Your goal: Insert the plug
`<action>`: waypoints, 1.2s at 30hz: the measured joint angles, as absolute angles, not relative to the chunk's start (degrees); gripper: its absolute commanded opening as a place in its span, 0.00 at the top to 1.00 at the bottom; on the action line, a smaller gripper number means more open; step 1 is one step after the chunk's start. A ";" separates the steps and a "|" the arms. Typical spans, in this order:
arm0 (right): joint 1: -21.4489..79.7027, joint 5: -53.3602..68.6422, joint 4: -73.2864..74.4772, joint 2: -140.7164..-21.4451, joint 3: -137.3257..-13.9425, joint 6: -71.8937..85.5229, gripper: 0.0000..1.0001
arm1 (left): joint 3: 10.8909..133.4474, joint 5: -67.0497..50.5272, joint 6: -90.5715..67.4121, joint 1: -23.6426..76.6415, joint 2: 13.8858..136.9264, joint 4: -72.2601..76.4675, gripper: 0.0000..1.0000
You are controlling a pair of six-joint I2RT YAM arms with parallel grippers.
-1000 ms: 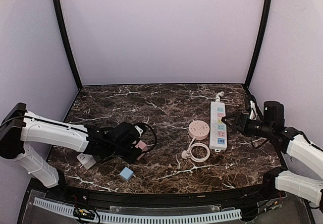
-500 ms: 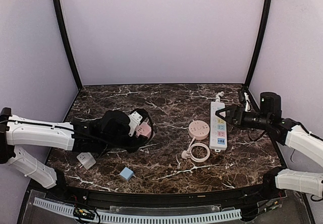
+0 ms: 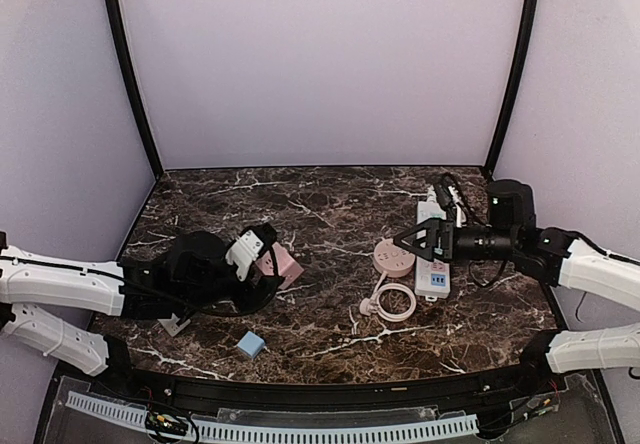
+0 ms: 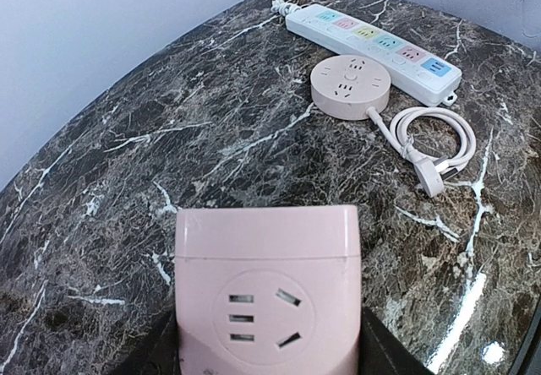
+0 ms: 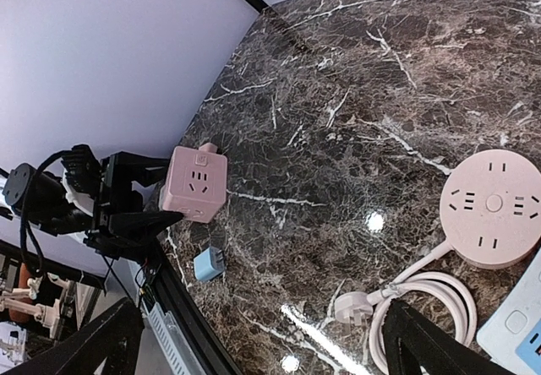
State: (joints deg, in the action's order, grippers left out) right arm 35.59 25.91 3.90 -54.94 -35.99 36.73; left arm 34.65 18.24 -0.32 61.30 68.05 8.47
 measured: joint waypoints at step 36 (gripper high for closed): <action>47.18 31.94 7.05 -68.93 -45.32 35.24 0.01 | 32.58 5.02 15.25 61.30 72.58 26.52 0.99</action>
State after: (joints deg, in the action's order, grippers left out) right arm 47.18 31.94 7.05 -68.93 -45.32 35.24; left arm 32.58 5.02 15.25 61.30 72.58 26.52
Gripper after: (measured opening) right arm 0.986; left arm 0.588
